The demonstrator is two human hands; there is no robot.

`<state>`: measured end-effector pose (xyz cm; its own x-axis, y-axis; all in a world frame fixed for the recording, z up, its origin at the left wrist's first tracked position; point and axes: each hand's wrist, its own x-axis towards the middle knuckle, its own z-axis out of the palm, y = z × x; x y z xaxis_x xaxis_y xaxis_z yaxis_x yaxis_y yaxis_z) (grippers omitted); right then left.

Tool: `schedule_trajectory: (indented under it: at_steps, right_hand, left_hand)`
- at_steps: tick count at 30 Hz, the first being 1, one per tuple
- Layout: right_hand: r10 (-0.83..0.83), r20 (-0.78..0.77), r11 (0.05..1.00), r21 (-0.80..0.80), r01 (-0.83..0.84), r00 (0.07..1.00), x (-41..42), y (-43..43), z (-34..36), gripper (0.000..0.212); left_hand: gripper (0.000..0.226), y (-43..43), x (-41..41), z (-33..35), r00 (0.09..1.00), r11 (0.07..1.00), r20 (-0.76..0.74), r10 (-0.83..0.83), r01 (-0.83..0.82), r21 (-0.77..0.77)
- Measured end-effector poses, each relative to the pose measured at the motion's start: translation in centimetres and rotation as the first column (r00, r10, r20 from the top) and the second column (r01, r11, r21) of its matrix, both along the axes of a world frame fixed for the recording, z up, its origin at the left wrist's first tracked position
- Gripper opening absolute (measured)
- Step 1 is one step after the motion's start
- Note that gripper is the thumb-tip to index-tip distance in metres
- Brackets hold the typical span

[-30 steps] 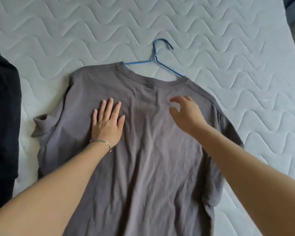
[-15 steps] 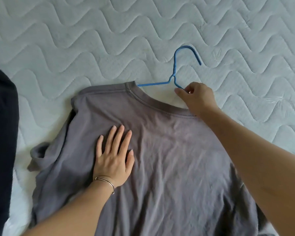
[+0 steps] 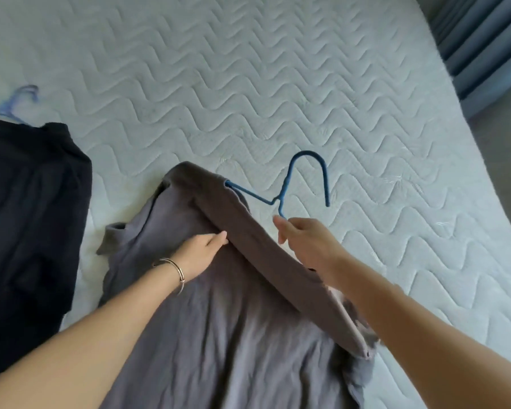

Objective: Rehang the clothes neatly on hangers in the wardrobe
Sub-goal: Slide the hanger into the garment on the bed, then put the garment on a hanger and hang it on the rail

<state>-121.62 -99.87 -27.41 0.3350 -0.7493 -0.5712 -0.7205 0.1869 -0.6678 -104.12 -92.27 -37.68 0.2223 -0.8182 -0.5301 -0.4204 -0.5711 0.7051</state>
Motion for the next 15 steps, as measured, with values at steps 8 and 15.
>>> schedule_trajectory:
  at_steps: [8,15]
  right_hand:
    - [-0.066,0.284,0.997,-0.018,0.074,0.957,2.2,10.1,15.3,0.048]
    - [0.234,0.42,0.964,-0.214,-0.155,0.877,3.1,20.6,29.0,0.04]
  left_hand:
    - [0.018,9.3,-3.6,23.5,0.935,0.863,-0.283,0.215,-0.318,-0.394]
    - [0.028,15.8,-4.5,39.9,0.819,0.736,-0.423,0.388,-0.552,-0.392]
